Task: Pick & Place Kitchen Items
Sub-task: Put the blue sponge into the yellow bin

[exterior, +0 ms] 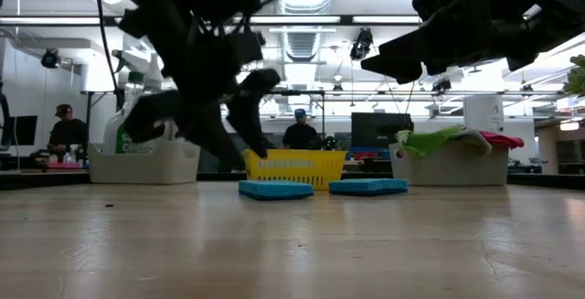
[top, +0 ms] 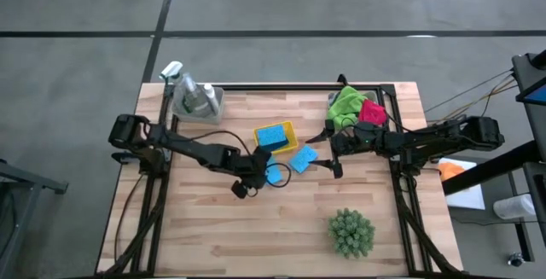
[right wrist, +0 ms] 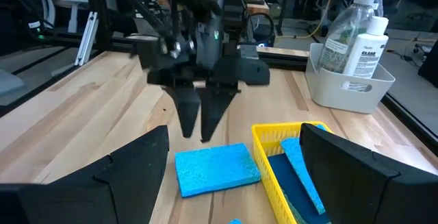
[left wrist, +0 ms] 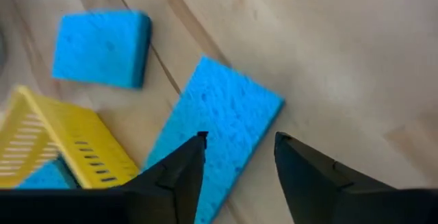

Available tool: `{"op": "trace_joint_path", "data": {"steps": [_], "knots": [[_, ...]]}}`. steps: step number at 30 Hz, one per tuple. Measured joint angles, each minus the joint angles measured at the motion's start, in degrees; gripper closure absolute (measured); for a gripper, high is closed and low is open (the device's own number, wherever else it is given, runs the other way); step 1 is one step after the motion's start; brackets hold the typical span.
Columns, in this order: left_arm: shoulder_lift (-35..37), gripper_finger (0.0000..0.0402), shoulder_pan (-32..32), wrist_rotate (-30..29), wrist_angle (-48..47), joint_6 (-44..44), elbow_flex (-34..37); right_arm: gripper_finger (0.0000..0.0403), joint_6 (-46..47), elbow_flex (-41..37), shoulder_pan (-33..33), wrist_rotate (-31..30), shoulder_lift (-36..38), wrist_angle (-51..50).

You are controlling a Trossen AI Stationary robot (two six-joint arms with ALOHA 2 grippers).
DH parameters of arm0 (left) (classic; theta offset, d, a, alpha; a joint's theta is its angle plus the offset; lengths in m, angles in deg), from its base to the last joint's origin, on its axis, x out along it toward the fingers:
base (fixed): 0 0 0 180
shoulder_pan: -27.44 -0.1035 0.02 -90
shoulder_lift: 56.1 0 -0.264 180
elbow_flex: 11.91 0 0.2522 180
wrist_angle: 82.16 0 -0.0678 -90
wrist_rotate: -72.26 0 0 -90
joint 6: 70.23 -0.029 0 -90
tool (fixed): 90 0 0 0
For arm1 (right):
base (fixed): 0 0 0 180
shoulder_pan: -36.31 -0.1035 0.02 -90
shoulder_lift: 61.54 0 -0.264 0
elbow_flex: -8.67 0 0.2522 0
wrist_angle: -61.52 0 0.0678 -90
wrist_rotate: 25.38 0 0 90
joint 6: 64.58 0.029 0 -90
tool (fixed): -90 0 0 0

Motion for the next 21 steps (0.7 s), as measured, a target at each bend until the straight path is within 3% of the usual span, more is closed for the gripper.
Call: {"op": "trace_joint_path", "data": {"steps": [14,17,21], "knots": [[-6.8,0.0253,-0.6,-5.1,0.5,-6.0,-0.6,0.0078,0.0,0.0,0.0,0.0,0.0,-0.1],[-6.5,0.0289,-0.6,-5.9,0.9,-6.0,-0.6,0.0078,0.0,0.0,0.0,0.0,0.0,-0.1],[-5.8,0.0377,-0.3,-7.7,0.4,-5.7,-0.5,0.0078,0.0,0.0,0.0,0.0,0.0,-0.2]]}}
